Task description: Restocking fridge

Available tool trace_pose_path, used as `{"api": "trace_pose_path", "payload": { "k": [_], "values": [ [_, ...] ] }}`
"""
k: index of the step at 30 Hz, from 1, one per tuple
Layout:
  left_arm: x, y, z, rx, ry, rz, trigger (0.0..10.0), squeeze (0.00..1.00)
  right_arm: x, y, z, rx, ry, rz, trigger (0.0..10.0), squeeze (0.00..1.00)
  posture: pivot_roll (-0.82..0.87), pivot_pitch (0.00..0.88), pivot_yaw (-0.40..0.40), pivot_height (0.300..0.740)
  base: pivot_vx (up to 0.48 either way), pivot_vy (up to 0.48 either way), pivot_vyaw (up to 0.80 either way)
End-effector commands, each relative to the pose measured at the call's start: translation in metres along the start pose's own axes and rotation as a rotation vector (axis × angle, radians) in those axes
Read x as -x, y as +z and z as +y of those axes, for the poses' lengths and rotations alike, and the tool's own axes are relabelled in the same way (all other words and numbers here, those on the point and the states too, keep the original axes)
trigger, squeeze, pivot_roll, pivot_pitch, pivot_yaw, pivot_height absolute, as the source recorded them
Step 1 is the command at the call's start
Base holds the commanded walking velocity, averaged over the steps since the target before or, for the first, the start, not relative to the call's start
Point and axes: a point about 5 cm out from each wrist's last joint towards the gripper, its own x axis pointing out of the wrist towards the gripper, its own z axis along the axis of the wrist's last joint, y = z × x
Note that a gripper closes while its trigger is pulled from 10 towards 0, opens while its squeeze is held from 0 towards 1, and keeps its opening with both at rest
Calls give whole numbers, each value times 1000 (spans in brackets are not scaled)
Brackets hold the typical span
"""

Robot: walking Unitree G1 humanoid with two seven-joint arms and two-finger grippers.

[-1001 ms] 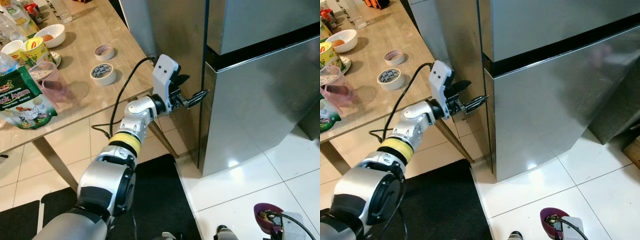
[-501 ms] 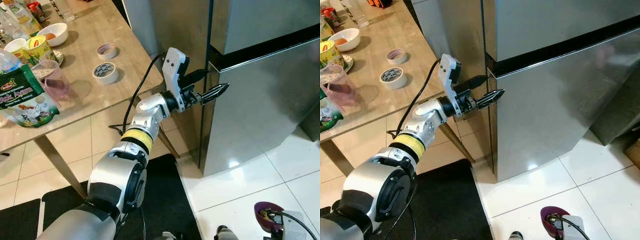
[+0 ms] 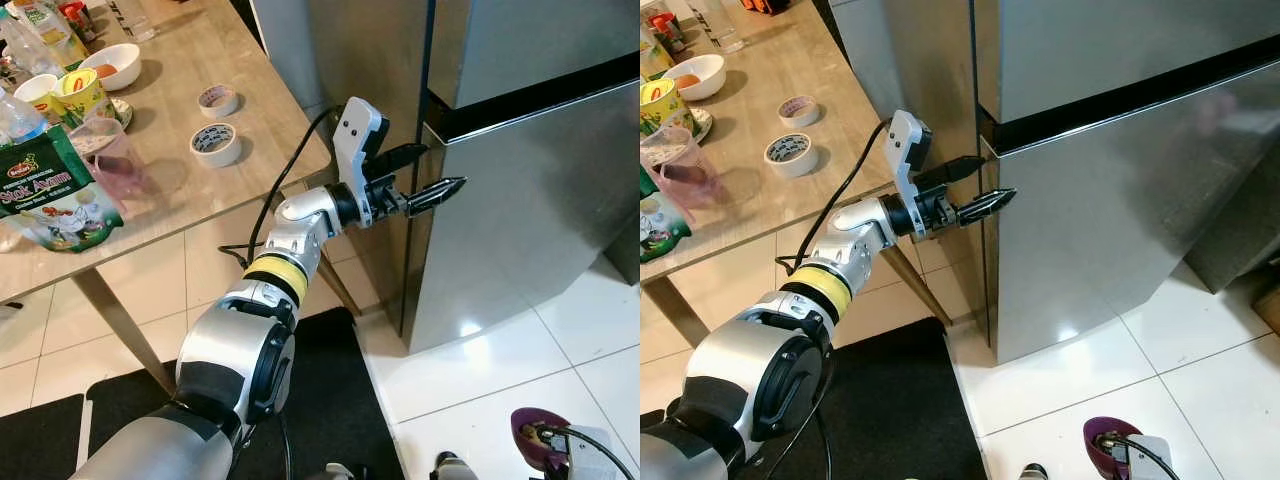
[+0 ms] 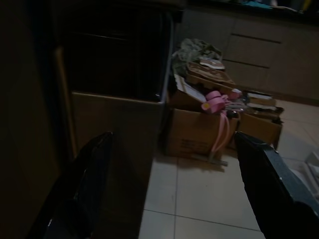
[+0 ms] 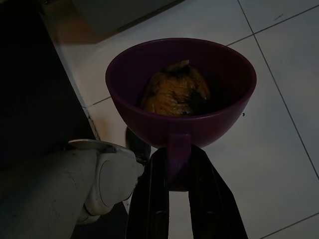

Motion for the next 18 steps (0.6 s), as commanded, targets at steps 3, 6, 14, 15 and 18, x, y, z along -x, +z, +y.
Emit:
{"api": "trace_pose_path", "payload": {
  "k": [3,6,14,15,18],
  "values": [
    [-11,-11,-16,20,-99,11,10000,0,5,-10,0,-16,-11,23,10000,0,-204,317,180,740,0,0,0],
    [-13,-12,-19,23,-109,10,10000,0,5,-9,0,-16,-12,21,10000,0,-205,315,181,740,0,0,0],
    [-8,-11,-6,-29,45,47,10000,0,6,-10,-3,-21,-21,21,10000,0,-207,311,187,740,0,0,0],
    [-5,-10,-1,-48,105,57,10000,0,6,-11,-3,-21,-20,22,10000,0,-201,315,186,740,0,0,0],
    [-2,-8,5,-56,171,57,10000,0,6,-11,-3,-20,-19,23,10000,0,-201,315,186,740,0,0,0]
  ]
}}
